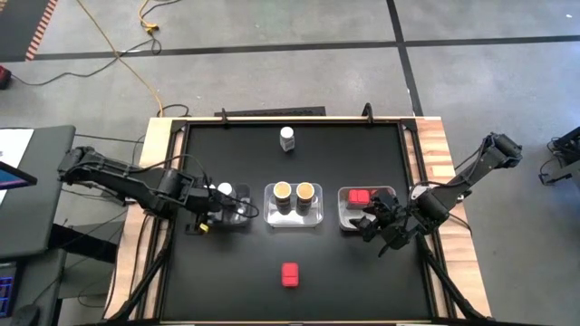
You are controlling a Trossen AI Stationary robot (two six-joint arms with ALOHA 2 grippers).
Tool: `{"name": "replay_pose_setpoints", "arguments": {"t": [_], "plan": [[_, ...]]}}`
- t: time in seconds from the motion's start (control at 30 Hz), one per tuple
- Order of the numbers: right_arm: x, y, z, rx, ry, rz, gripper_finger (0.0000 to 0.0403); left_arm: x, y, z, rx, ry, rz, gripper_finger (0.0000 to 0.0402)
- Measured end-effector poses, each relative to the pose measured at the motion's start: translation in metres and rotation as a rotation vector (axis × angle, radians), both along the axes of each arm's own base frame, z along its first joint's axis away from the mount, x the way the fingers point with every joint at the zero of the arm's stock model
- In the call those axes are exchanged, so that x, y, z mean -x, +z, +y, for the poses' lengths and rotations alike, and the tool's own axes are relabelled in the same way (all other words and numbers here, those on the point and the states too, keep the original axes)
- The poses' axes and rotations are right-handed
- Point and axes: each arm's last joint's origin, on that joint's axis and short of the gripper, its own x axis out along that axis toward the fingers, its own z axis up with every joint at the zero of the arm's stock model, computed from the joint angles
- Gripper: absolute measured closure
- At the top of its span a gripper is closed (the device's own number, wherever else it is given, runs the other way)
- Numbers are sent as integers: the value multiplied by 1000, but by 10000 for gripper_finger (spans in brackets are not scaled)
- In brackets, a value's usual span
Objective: Sort spices by type
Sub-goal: Put the bottom white seasoning bottle into the black bin
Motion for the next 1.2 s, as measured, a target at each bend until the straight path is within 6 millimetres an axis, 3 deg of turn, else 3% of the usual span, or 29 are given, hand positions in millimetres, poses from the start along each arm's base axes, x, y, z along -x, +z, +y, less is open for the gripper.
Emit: {"name": "replay_pose_setpoints", "arguments": {"t": [0.27,0.47,1.2], "plan": [[0,0,0,0,0,0,31,0,-1,0,-4,-8,2,200],[0,0,0,0,-1,-1,31,1,-13,0,8,10,9,201],[0,0,0,-2,-1,-3,31,10,-14,1,38,-21,-11,201]]}}
